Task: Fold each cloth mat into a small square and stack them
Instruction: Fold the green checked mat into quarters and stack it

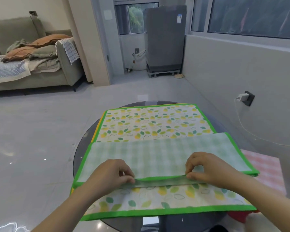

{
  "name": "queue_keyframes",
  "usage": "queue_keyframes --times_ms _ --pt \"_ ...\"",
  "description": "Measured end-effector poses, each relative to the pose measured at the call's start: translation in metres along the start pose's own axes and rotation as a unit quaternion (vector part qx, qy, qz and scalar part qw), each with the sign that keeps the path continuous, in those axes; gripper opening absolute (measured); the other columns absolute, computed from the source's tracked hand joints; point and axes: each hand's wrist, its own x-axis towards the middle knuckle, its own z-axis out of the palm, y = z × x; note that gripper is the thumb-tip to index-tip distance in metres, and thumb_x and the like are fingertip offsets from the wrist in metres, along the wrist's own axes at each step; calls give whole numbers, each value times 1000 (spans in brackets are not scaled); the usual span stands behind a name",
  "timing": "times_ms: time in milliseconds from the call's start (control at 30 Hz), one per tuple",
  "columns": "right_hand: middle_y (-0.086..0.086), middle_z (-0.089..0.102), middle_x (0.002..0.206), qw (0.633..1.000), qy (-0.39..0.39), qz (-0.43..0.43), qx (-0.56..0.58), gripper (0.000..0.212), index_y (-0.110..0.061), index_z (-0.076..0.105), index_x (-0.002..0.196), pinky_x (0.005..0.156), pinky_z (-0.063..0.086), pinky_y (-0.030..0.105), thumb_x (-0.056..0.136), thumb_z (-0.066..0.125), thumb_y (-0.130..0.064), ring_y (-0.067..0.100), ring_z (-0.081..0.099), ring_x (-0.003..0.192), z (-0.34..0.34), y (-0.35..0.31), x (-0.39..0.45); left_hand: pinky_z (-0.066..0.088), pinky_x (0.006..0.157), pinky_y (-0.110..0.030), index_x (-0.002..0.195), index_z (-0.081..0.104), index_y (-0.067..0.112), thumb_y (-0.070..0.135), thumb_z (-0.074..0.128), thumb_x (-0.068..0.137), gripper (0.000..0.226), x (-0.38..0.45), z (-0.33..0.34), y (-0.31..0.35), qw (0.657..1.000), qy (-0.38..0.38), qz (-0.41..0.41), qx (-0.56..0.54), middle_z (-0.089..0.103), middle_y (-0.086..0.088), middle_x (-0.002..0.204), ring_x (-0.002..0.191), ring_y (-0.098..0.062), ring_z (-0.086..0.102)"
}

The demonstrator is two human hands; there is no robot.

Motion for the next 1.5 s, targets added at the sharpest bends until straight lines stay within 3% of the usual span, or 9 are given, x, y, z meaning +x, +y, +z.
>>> queue_keyframes --times_ms 333,500,733,833,933,1067,1133,1267,1500 --pt "-18 56 95 998 -34 0 -49 16 -41 57 68 86 44 22 78 69 -41 -1 53 94 12 11 6 49 71 -24 70 72 31 35 76 75 8 5 10 -11 999 -20 34 -3 62 12 83 76 -4 60" --pt "-15 57 95 996 -39 -1 -75 19 -38 62 81 86 45 25 77 62 -56 0 50 95 10 6 12 50 73 -28 72 72 31 42 74 73 12 15 10 -6 998 -19 46 -25 60 13 82 76 -4 58" --pt "-11 57 105 995 24 -17 -100 26 -30 62 106 88 42 26 88 54 -47 7 48 102 16 -2 44 39 93 -26 100 68 29 41 58 89 19 56 26 12 991 88 100 24 53 13 103 102 -4 47" --pt "-9 54 114 992 44 -20 -114 31 -29 59 115 91 40 25 90 51 -45 11 47 108 21 1 62 26 102 -27 121 60 26 36 45 96 31 75 35 17 988 103 92 73 51 8 126 121 -9 42" --pt "-6 44 137 990 58 -3 -129 42 -27 48 131 103 31 26 93 45 -44 14 39 125 29 6 78 9 113 -28 142 37 23 34 32 100 44 90 43 20 990 72 66 104 25 3 154 141 -11 18" --pt "-5 15 157 989 44 28 -141 59 -29 20 147 116 10 30 95 36 -50 14 14 143 39 9 92 -6 119 -34 151 8 24 37 23 101 54 101 53 16 991 12 49 122 -4 2 159 145 -10 -7" --pt "-5 5 158 989 19 39 -143 66 -30 9 149 117 1 30 92 28 -58 12 4 145 44 11 94 -9 118 -36 151 0 26 41 20 100 56 103 58 13 990 0 45 135 -9 3 159 145 -9 -13" --pt "-12 -4 157 987 19 44 -151 91 -38 -1 148 117 -8 32 68 0 -83 7 -9 144 50 23 88 -10 118 -37 150 -6 30 49 11 96 60 104 66 7 986 11 52 161 -14 6 158 143 -7 -18" --pt "-13 -10 156 979 50 108 -168 88 -38 -6 147 118 -8 33 69 -5 -80 7 -12 143 36 65 75 -12 118 -34 149 -7 33 54 2 87 66 102 67 5 986 28 56 155 -15 10 157 142 -5 -19"
